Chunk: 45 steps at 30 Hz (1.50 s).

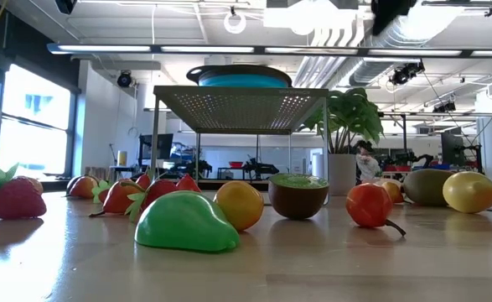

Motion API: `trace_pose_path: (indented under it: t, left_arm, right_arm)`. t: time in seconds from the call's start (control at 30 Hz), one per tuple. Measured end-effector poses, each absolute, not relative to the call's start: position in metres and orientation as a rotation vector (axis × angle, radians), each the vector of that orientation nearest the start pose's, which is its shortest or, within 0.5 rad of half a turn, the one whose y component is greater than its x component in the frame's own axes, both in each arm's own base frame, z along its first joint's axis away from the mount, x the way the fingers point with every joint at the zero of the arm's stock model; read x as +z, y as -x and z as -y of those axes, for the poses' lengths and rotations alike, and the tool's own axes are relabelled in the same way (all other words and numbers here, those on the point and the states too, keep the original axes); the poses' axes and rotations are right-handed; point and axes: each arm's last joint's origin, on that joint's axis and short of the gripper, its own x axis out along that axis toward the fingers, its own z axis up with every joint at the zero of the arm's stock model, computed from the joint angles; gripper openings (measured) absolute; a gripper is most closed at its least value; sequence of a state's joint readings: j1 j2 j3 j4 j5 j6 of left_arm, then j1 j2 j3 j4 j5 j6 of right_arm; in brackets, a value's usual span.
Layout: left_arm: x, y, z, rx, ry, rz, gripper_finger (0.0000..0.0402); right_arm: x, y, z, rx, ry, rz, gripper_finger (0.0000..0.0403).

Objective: Pick & Place Fruit
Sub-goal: Put the brown kiwi in the blue bowl on the shelf

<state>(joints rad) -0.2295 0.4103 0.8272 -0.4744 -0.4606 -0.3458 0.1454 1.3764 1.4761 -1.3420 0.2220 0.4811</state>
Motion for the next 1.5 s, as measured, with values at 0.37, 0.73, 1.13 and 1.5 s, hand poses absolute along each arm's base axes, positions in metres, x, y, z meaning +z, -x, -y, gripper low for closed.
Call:
trace_pose_path:
  t: [0.37, 0.73, 1.13, 1.5]
  left_arm:
    - [0.357, -0.072, 0.004, 0.239, 0.326, -0.019, 0.0205]
    - [0.353, -0.072, 0.004, 0.247, 0.358, -0.052, 0.0205]
    - [0.352, -0.072, 0.004, 0.25, 0.359, -0.063, 0.0205]
    - [0.352, -0.072, 0.004, 0.25, 0.356, -0.063, 0.0205]
  right_arm:
    - [0.333, -0.238, -0.014, -0.303, -0.149, -1.325, 0.0002]
    - [0.281, -0.217, -0.001, -0.228, -0.233, -1.247, 0.0002]
    - [0.232, -0.204, 0.008, -0.124, -0.258, -1.393, 0.0002]
    - [0.228, -0.204, 0.009, -0.127, -0.181, -1.383, 0.0058]
